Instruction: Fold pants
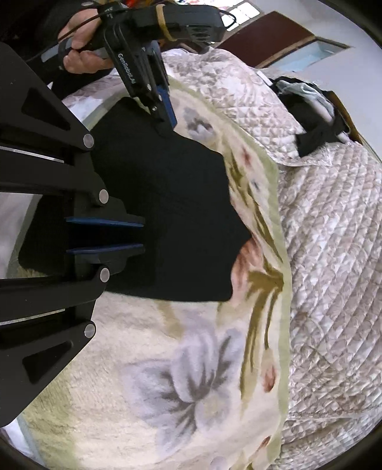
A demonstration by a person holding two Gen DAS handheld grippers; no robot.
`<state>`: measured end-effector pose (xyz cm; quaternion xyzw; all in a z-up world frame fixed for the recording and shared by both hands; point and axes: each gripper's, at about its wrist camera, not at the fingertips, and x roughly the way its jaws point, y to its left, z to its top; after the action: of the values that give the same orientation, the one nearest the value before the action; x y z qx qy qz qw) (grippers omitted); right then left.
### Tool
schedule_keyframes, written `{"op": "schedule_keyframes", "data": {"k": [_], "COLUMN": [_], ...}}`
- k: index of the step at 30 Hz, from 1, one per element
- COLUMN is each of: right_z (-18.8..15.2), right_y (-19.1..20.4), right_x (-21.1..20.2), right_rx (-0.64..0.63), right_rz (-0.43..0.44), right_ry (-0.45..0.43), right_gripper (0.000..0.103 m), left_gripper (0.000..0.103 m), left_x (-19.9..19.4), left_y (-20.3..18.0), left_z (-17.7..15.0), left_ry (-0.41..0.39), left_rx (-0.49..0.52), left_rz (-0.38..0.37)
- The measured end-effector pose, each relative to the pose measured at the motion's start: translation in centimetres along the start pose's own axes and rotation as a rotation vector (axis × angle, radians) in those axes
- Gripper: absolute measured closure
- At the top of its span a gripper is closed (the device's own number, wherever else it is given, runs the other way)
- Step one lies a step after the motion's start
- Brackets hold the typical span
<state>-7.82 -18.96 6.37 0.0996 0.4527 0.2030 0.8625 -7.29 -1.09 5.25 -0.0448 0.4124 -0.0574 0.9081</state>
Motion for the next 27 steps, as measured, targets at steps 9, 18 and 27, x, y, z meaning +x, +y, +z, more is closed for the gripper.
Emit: {"op": "schedule_keyframes", "data": {"k": [9,18,27], "right_z": [1.5,2.3,0.2], "right_y": [-2.4,-4.7,-4.4], "right_x": [0.4,2.6,2.5], "right_rx": [0.094,0.196,0.221], "right_rz": [0.038,0.078,0.187], "right_ry": [0.006,0.033,0.068], "right_gripper": [0.054,0.054,0.054], "left_gripper": [0.058,0.052,0.044], "left_x": [0.7,3.1,2.4], "left_y": [1.3,2.1,4.0], "left_z": [2.0,1.7,-0.9], "left_ry": [-0.009,0.030,0.044], "left_rx": [-0.015,-0.079,-0.177], "left_rz": [-0.010,-0.071,-0.202]}}
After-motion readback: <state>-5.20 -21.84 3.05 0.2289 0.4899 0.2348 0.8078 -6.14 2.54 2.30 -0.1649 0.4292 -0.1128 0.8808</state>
